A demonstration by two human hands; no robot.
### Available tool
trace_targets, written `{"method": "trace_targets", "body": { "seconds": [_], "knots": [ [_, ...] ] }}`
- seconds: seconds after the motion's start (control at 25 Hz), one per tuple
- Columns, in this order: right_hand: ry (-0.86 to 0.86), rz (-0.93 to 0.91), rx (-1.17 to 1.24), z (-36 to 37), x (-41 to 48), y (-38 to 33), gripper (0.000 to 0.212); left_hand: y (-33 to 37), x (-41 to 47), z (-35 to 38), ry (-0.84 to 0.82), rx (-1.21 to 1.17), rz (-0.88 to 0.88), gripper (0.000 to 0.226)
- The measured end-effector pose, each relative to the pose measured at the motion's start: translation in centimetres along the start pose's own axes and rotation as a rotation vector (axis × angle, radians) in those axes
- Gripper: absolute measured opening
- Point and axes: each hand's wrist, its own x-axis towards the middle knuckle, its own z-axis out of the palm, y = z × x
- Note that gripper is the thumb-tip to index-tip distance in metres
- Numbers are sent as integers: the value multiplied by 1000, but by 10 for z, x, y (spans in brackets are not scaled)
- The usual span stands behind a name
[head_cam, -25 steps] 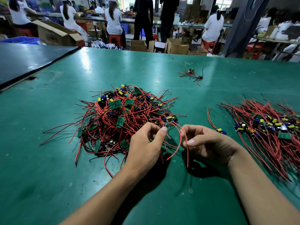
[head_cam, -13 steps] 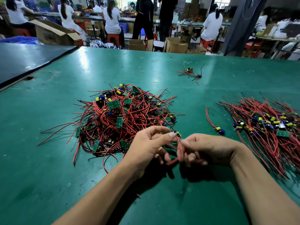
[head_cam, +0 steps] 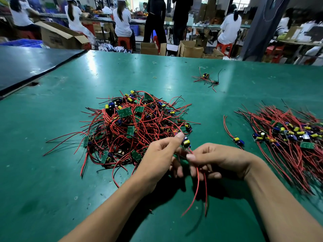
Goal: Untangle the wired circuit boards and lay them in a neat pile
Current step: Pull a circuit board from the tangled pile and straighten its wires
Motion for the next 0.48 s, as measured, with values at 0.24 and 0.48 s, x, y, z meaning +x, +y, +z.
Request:
{"method": "trace_targets", "body": {
  "seconds": [0.24,0.48],
  "knots": [
    [-36,106,-64,2,-6,-3,65,1,-3,0,-65,-27,28,27],
    [236,-101,153,-1,2,0,55,0,-4,-2,-45,66,155,11]
  ]
}}
